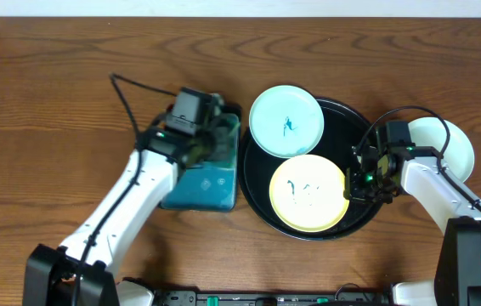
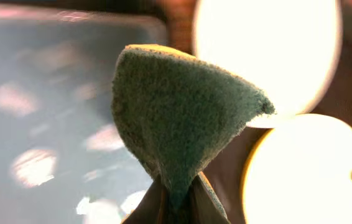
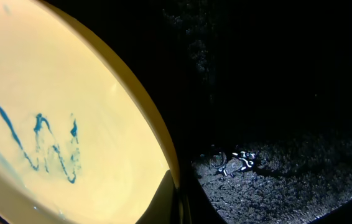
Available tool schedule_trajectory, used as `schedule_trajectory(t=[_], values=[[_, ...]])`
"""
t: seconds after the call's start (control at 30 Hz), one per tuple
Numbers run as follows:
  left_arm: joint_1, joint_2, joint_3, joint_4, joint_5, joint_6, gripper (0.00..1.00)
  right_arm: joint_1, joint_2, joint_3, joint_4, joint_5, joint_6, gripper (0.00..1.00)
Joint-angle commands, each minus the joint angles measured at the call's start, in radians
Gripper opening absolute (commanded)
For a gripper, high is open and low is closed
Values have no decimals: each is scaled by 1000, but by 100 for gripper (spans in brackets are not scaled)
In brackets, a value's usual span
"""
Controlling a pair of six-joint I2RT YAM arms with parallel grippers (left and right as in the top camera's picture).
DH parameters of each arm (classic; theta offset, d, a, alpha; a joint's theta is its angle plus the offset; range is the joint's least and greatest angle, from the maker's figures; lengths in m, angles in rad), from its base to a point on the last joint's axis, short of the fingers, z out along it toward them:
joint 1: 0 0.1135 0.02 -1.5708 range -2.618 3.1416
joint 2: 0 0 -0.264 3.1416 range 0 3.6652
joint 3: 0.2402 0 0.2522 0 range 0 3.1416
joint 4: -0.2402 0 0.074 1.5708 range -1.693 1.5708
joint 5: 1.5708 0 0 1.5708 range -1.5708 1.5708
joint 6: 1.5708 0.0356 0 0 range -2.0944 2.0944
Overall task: Clean dirty plates on tray and stack at the side
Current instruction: 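Pull the yellow plate toward the near side of the black tray, then carry the sponge from the water over the yellow plate, left gripper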
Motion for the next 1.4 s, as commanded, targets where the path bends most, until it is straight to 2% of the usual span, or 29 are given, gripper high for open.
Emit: schedule_trajectory(t=[0.0,0.17,0.3,0.73,0.9,1.17,1.37], values=[[-121,10,27,62,53,11,8,5,-3,-4,8,22,43,1],[-262,62,27,195,51,-35,8,5,-3,-4,5,21,43,1],[-331,122,27,270,53,-126,8,5,-3,-4,2,21,43,1],[-504,328,27,464,52,-130,7,16,-3,-5,-10,22,47,1],[-511,383,27,449,47,-131,8,17,-3,-5,-18,22,47,1],[-472,394,27,260,-99,-141,7,17,-3,-5,-26,27,47,1],[-406,362,28,181,-117,-141,7,17,-3,-5,-36,37,46,1]])
